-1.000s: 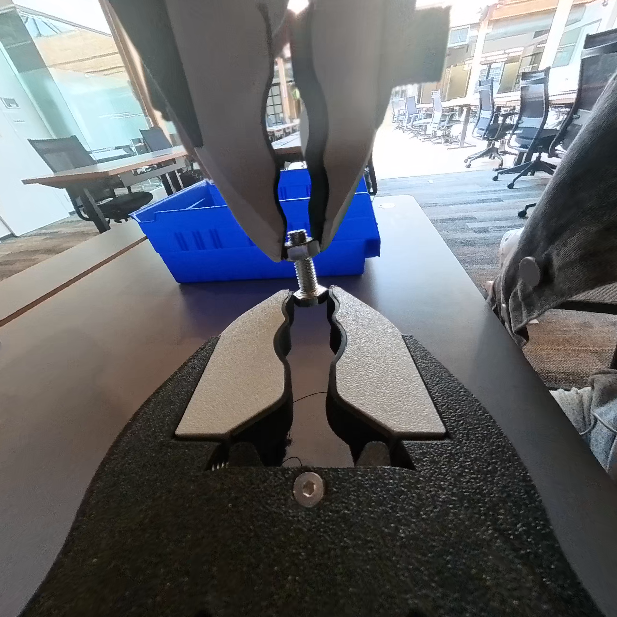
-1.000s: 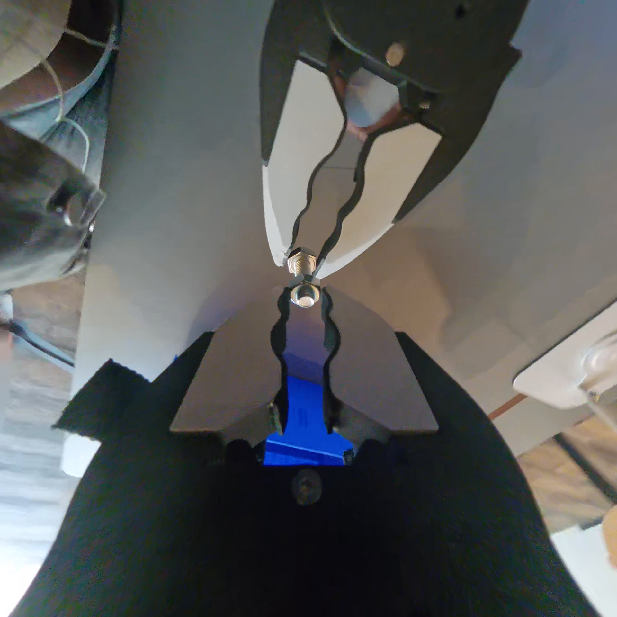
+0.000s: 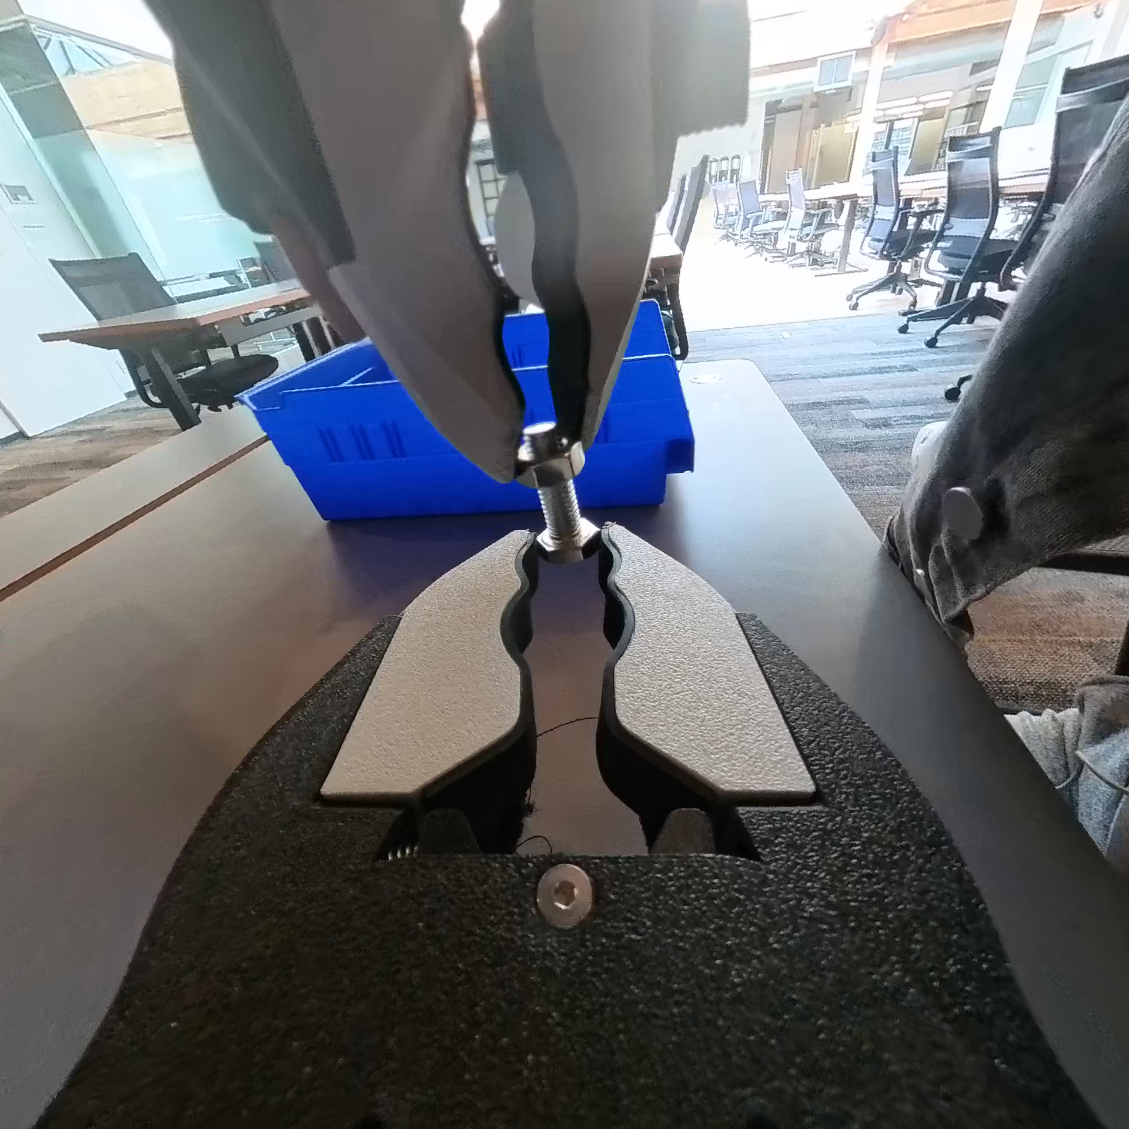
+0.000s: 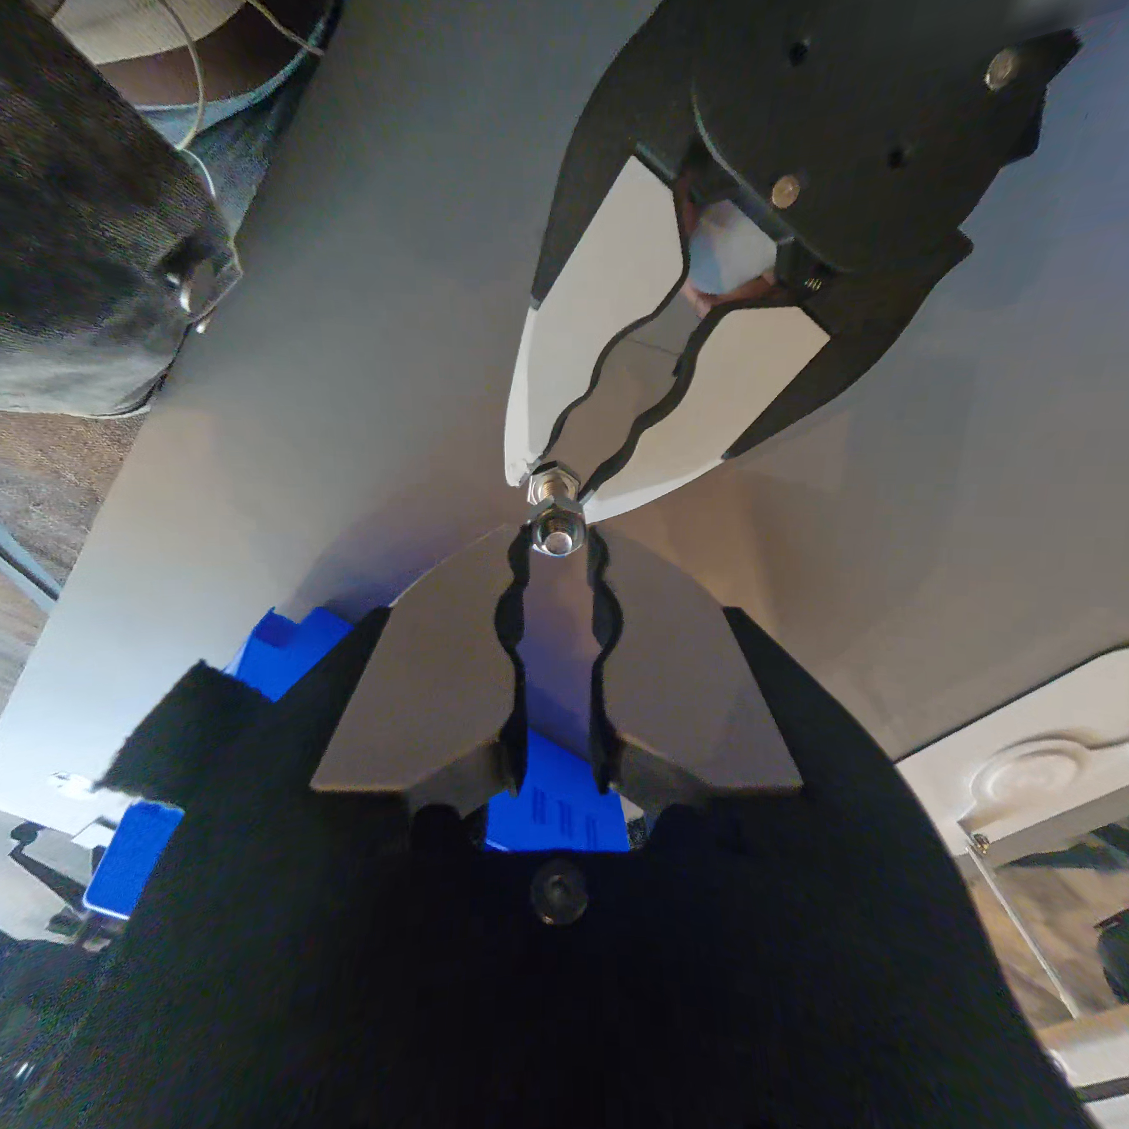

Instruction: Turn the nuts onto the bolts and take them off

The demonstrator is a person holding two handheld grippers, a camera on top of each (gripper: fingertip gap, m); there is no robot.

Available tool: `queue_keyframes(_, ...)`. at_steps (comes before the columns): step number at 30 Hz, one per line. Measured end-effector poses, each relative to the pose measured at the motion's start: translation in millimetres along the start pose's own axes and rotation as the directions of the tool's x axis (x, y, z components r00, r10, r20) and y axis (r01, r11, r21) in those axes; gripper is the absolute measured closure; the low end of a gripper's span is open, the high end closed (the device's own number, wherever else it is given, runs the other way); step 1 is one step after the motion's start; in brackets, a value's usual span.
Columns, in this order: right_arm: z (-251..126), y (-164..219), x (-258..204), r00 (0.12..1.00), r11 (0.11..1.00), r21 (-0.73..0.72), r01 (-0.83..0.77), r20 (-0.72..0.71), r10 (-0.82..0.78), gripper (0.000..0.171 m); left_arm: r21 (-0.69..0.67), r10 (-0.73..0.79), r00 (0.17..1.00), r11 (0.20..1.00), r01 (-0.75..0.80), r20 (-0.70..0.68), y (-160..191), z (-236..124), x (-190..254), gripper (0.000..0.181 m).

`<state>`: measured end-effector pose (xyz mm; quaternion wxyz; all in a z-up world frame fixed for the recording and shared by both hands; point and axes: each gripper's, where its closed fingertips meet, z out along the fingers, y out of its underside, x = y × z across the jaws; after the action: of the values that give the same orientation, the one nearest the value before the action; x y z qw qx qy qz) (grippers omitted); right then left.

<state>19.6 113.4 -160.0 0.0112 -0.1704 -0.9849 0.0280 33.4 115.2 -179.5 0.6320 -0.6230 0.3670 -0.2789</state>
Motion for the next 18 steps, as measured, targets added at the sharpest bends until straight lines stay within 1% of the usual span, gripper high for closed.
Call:
queue_keyframes(3, 0.4, 1.2, -0.7, 0.998, 0.998, -0.008, -0.068, 0.011, 0.068, 0.154, -0.002, 0.003, 1.0, 1.0, -0.003, 0.003, 0.0, 0.0, 0.4, 0.163)
queue_keyframes(6, 0.5, 2.0, 1.0, 0.974, 0.974, -0.012, -0.227, 0.001, 0.227, 0.154, -0.006, 0.001, 1.0, 1.0, -0.001, 0.014, 0.3, 0.1, 0.1, 0.163)
queue_keyframes(9, 0.1, 1.5, 2.3, 0.895, 0.895, -0.004, -0.445, -0.008, 0.445, 0.154, -0.003, 0.002, 1.0, 1.0, -0.002, 0.026, -0.1, -0.7, -1.3, 0.163)
queue_keyframes(11, 0.6, 2.2, 2.2, 0.816, 0.816, -0.002, -0.578, -0.01, 0.578, 0.154, -0.007, -0.001, 1.0, 1.0, 0.002, 0.027, 0.4, -0.8, -2.1, 0.163)
queue_keyframes(13, 0.7, 2.5, 1.2, 0.719, 0.719, -0.002, -0.695, 0.0, 0.695, 0.154, -0.008, 0.001, 1.0, 1.0, -0.001, 0.03, 0.6, -0.3, -2.0, 0.163)
queue_keyframes(15, 0.7, 2.2, 0.5, 0.646, 0.646, 0.002, -0.764, 0.009, 0.764, 0.154, -0.007, 0.004, 1.0, 1.0, -0.004, 0.03, 0.4, -0.1, -1.5, 0.163)
queue_keyframes(16, 0.9, 2.2, 0.3, 0.637, 0.637, 0.001, -0.771, 0.009, 0.771, 0.152, -0.007, 0.004, 1.0, 1.0, -0.004, 0.027, 0.4, -0.1, -1.1, 0.163)
queue_keyframes(18, 0.6, 3.3, 0.3, 0.653, 0.653, -0.004, -0.757, -0.002, 0.757, 0.148, -0.003, 0.002, 1.0, 1.0, -0.002, 0.024, 0.3, -0.3, -1.1, 0.163)
